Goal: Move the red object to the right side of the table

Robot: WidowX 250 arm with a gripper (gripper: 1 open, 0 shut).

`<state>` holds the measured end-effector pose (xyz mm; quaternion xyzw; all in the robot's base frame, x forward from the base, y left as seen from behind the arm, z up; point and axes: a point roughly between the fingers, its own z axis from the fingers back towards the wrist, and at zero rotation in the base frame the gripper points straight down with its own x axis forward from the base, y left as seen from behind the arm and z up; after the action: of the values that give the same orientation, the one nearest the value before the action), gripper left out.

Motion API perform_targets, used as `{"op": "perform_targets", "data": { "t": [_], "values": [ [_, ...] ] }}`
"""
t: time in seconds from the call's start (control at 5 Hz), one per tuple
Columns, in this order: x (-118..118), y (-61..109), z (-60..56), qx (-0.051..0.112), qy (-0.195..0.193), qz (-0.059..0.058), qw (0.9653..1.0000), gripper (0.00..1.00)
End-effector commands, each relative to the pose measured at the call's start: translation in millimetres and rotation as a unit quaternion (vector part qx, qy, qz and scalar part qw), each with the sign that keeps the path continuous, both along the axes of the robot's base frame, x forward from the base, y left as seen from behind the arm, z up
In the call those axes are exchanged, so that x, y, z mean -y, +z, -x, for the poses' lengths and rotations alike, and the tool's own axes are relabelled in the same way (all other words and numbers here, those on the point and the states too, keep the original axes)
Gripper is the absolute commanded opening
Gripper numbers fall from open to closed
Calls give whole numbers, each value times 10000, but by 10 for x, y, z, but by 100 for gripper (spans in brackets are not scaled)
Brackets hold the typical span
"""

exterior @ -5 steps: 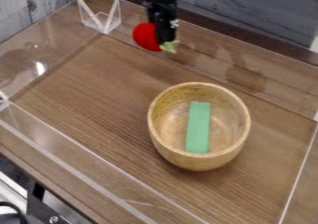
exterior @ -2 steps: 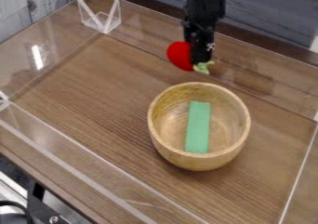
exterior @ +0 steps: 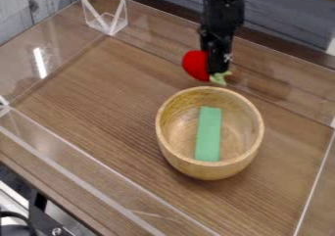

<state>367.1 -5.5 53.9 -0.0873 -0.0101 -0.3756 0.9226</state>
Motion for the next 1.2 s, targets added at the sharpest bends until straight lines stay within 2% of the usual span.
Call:
{"op": "perform_targets", "data": {
  "t": [0.0,0.4,1.0],
  "values": [
    [34,88,-42,180,-38,-25,9998,0],
    [35,55,-45,112,62,-75,9999,0],
    [25,97,-87,60,231,-167,9996,0]
  ]
}}
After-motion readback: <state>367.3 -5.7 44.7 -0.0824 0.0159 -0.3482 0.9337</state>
